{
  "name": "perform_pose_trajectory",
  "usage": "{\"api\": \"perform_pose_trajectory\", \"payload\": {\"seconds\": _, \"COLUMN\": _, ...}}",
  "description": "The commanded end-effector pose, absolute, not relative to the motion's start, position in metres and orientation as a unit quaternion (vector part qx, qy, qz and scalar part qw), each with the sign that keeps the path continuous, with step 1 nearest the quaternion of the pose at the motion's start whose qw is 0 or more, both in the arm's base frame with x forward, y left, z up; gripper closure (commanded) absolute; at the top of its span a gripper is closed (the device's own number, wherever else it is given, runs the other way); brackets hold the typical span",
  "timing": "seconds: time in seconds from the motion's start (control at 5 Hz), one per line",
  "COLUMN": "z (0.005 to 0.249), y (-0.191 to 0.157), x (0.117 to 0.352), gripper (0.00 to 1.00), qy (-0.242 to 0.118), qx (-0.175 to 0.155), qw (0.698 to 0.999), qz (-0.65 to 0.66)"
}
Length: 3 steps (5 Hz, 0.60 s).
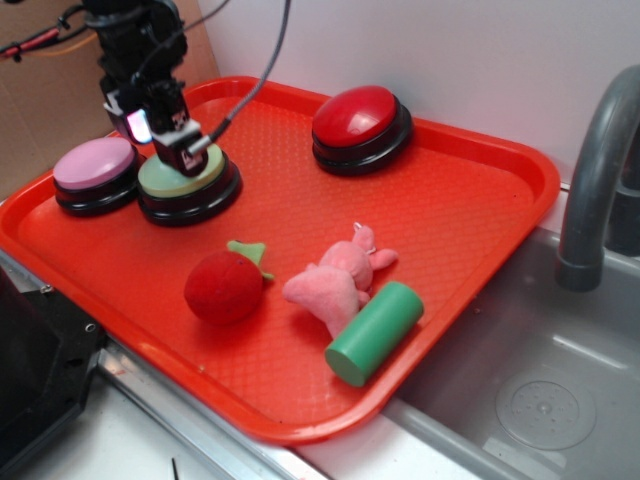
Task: Push the green button.
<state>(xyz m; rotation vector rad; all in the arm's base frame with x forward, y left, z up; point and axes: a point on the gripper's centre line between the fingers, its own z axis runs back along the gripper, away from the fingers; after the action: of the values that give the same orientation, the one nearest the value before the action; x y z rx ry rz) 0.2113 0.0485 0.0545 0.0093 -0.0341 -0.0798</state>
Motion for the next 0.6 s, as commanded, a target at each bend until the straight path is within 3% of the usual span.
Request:
{"api": "perform_pose_trajectory", "payload": {"seconds": 0.0, "z": 0.052, "y": 0.05, "x": 0.222, "gripper": 0.0, "qy": -0.037, "qx": 0.008, "qw": 0.998, "qz": -0.052}}
{"api": "perform_pose_trajectory", "payload": {"seconds": 0.2, "z": 0.046, "y": 0.055, "x": 0.223, "gripper": 0.0, "qy": -0.028, "qx": 0.007, "qw": 0.998, "qz": -0.05}}
{"api": "perform_pose_trajectory", "payload": {"seconds": 0.4, "z": 0.06, "y": 0.055, "x": 0.223, "gripper": 0.0, "qy": -0.03, "qx": 0.006, "qw": 0.999, "qz": -0.044}}
